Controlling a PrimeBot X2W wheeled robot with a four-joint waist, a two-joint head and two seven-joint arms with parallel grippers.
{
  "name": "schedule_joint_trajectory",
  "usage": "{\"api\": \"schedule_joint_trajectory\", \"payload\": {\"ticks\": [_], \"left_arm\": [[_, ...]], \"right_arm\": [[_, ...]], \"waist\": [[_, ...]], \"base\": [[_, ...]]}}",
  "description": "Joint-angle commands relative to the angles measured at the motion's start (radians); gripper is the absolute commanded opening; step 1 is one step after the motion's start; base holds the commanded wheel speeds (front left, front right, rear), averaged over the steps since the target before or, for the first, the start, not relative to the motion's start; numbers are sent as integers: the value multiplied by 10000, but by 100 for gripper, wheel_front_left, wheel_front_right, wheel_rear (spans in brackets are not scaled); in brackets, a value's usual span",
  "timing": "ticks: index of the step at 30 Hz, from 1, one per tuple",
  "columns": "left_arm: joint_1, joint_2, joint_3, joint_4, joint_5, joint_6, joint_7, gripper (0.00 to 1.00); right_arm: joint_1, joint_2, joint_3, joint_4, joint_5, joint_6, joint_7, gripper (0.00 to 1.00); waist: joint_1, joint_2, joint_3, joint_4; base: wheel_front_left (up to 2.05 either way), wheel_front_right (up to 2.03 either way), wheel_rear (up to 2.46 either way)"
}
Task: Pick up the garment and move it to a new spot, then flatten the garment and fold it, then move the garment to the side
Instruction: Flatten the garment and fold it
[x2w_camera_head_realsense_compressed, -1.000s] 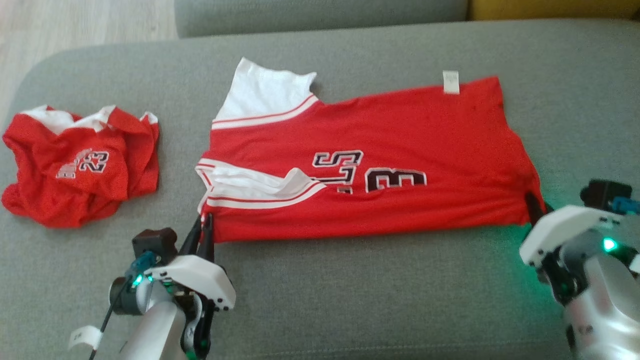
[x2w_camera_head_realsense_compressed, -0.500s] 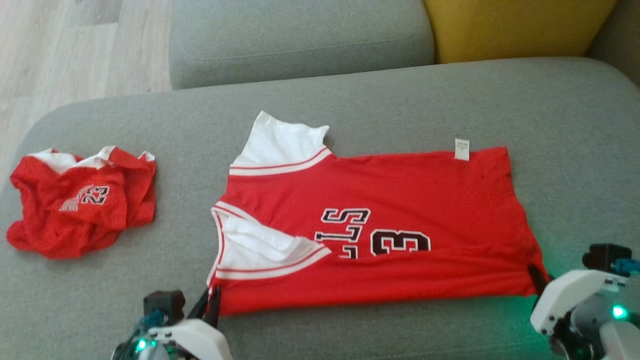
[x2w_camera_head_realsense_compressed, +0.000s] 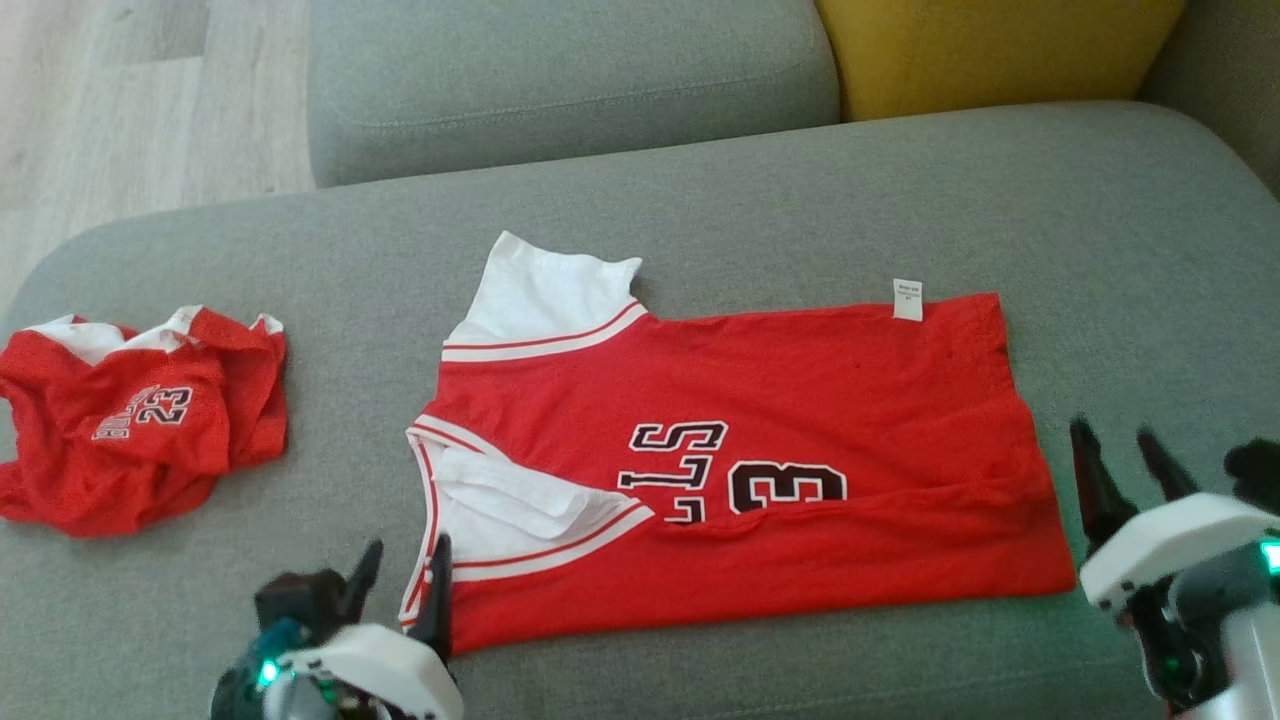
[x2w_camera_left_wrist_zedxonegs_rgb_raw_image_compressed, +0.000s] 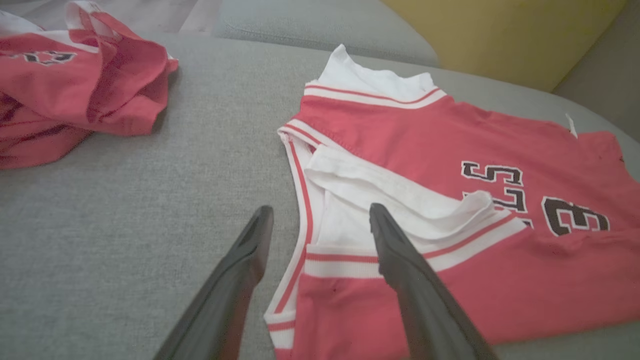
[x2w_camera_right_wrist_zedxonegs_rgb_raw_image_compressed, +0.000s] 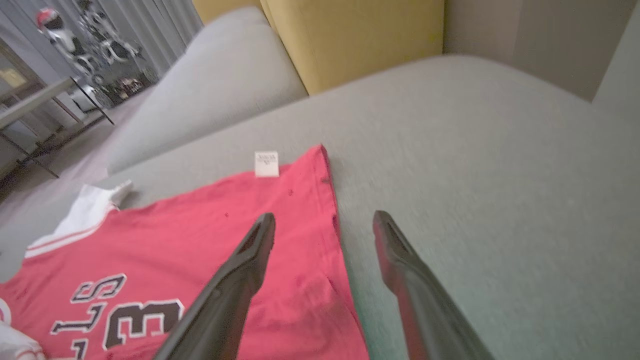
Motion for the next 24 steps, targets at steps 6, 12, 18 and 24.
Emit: {"api": "schedule_joint_trajectory", "payload": {"ticks": [6, 12, 18, 24], "left_arm": [[-1008, -125, 1014, -1246, 32, 21, -662, 100], [-1890, -25, 916, -1083, 397, -190, -653, 100], [-4031, 629, 595, 63, 917, -450, 680, 100], [-6821, 1615, 211, 1666, 1212, -1439, 2987, 100]], "right_arm": [[-176, -45, 1015, -1688, -164, -7, -2234, 100], [-666, -4, 1499, -1816, -423, -7, -2787, 100], [-1744, -58, 2035, -1677, -676, -7, -2810, 100], [-2972, -196, 2686, -1519, -751, -7, -2800, 100]], "waist": [[0, -1, 474, -210], [0, -1, 1266, -502], [0, -1, 2281, -1048], [0, -1, 3267, -1631]], "base": [[0, 0, 0], [0, 0, 0], [0, 0, 0], [0, 0, 0]]}}
